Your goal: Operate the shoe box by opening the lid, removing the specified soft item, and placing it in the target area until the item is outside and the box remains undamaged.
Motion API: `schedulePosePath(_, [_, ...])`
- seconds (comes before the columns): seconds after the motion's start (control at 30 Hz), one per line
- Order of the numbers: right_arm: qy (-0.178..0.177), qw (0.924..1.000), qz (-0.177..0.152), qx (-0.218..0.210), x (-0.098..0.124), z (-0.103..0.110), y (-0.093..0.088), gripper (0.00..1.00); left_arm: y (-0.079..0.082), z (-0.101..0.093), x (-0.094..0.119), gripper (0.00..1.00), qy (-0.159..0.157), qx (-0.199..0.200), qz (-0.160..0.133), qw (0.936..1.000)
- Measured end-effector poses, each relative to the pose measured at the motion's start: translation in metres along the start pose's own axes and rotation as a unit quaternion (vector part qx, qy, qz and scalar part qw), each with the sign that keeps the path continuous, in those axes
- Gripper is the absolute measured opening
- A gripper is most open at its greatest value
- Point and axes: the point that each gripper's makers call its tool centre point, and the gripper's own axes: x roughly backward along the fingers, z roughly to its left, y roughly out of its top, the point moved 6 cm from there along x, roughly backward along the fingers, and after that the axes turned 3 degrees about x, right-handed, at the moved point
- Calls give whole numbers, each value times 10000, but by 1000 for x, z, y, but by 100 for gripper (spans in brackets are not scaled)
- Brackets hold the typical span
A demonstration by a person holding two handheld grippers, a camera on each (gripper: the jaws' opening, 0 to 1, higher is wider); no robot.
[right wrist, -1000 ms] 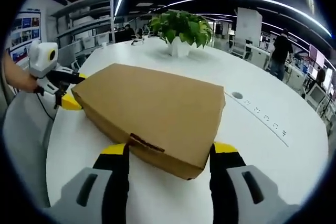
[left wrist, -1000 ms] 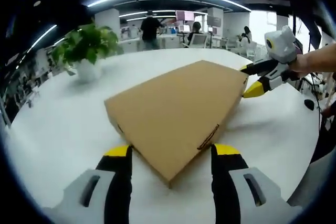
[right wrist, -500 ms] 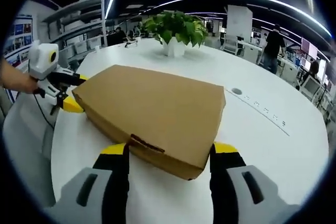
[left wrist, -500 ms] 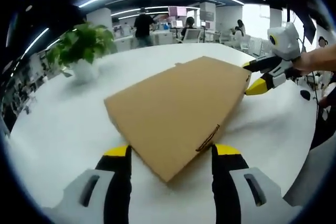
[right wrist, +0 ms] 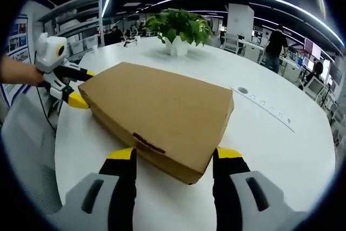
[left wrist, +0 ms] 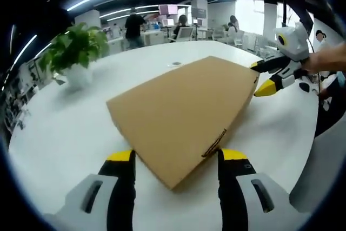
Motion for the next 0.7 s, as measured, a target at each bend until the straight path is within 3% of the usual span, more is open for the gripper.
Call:
schedulePosePath(0.3, [-81,9998,35,-183,4,19,0,51,0,17,1,61,-363,-180,156,9991])
schedulePosePath(0.7, [-497,9981,16,-373,9,47,-3,48,2,35,4,61,-751,-531,429,9948])
